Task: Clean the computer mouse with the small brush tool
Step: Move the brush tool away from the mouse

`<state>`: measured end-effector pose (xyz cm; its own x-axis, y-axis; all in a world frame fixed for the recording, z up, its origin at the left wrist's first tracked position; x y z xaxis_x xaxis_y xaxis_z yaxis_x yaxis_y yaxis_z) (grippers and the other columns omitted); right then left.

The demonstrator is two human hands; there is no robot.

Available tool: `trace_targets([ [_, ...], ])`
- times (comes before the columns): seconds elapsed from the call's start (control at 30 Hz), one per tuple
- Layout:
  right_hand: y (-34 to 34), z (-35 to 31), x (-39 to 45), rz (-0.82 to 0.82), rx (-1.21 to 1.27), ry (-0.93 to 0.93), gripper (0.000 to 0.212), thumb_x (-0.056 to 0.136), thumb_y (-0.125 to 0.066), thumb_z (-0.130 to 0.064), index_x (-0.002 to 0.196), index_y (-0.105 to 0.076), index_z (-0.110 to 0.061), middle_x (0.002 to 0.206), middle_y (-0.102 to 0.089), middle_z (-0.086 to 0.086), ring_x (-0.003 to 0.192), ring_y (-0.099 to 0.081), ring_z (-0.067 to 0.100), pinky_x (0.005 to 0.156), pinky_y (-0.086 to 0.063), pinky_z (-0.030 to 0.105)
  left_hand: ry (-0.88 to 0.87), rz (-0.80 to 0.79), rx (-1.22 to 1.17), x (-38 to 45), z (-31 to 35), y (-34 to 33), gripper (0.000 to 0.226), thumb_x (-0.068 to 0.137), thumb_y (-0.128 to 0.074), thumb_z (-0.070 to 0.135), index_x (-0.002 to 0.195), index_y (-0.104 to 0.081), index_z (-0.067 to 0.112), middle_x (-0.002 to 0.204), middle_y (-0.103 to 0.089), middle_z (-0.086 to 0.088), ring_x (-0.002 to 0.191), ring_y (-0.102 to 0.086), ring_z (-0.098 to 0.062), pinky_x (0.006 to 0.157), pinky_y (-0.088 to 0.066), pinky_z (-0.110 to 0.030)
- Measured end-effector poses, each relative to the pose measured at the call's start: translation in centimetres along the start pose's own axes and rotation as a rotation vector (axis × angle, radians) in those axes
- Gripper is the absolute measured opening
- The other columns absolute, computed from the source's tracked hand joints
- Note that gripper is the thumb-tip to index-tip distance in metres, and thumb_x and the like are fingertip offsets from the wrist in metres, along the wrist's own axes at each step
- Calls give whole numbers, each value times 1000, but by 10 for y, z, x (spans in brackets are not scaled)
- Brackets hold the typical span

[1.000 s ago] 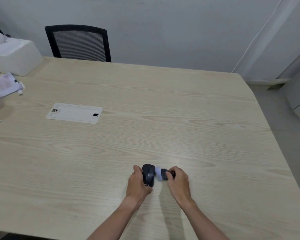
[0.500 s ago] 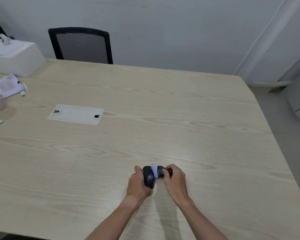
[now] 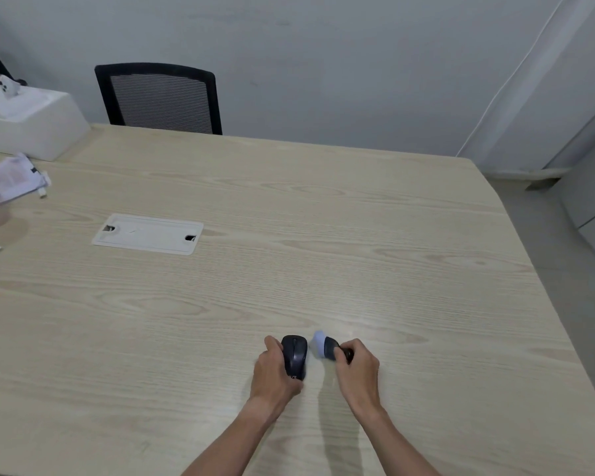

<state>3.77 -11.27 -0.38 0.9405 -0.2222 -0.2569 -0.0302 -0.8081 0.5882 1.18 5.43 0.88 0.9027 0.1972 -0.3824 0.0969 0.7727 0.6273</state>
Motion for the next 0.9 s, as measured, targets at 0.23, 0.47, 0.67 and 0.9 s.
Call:
trace_targets([
  [0.23,-1,10,-10,78,75,-168,15,87,-66,-8,73,-60,-9,72,-65,2,69,-61,17,57,-40,22,15,17,-39,4,1,-4,50,57,-70,7,93,-35,11,80,-60,-7,67,-60,-20,46,-41,-25],
  [0.47,-9,13,-17,80,-25,-136,21,76,-69,-9,67,-52,-15,65,-61,-4,65,-58,16,55,-45,32,13,26,-32,6,4,-7,51,59,-72,7,94,-35,10,82,-58,-6,64,-53,-13,44,-36,-20],
  [0.67,-23,9,-19,-33,-54,-189,40,70,-77,-16,96,-46,-20,81,-65,-2,74,-63,19,56,-46,31,7,37,-64,9,3,-14,49,61,-70,5,96,-37,13,83,-56,-2,69,-56,-14,51,-43,-24],
  [0.9,-23,9,-14,-54,-15,-230,51,65,-88,-25,92,-45,-15,86,-62,3,73,-60,18,55,-41,25,-45,34,-99,5,-8,-20,56,67,-74,12,112,-42,20,99,-55,5,91,-55,-7,74,-51,-26],
])
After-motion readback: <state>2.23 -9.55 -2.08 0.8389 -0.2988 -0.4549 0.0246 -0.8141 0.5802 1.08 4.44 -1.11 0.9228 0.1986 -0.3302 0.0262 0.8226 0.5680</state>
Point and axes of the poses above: each hand's wrist, its own x-axis towards the middle knuckle, its own y-axis out of the back of the hand, z = x × y, the point moved 1 cm from there along x, towards the middle knuckle
